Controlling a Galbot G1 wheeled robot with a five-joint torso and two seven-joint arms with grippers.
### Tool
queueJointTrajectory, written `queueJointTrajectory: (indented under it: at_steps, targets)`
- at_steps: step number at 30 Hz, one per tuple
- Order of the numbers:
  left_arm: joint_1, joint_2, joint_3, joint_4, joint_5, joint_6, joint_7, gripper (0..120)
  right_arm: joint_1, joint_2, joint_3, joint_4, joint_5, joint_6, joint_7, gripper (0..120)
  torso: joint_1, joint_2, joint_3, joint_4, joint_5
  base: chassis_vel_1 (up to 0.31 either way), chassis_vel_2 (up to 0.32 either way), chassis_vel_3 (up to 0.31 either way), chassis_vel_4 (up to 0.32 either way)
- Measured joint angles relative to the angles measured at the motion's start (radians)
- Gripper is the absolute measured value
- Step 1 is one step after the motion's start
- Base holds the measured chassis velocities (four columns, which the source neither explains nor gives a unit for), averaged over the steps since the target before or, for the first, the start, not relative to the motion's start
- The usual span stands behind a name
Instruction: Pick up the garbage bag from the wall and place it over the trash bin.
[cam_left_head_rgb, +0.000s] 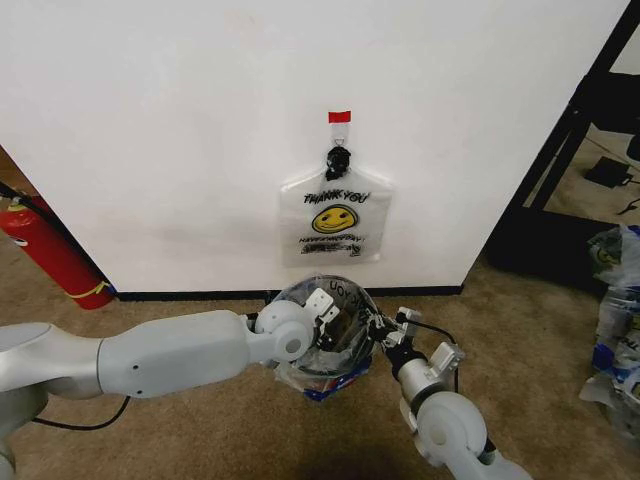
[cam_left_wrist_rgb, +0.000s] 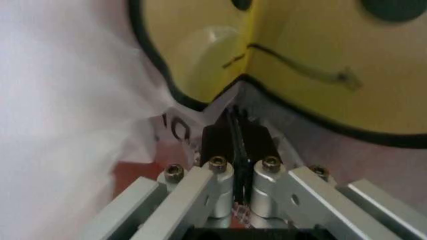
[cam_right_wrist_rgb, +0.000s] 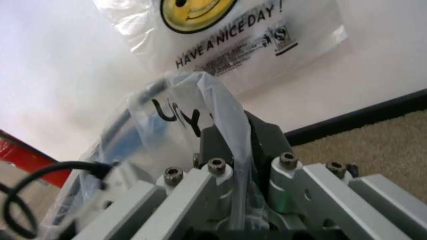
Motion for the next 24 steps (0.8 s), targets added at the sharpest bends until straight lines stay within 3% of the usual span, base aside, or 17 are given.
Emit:
queueJointTrajectory:
  at_steps: [7, 24]
  targets:
    - [0.005, -0.061, -0.004, 0.067, 0.007, 0.0, 0.006, 0, -0.012, 0.002, -0.005, 0.006, 0.007, 0.001, -0.012, 2, 0.0, 0.0, 0.0, -0.0003, 0.0, 0.0, 0.0, 0.0, 0.0]
    - [0.052, -0.122, -0.021, 0.142, 0.029, 0.0, 0.025, 0, -0.006, 0.026, -0.007, 0.0, 0.045, 0.01, -0.012, 2, 0.0, 0.0, 0.0, -0.0002, -0.0003, 0.0, 0.0, 0.0, 0.0]
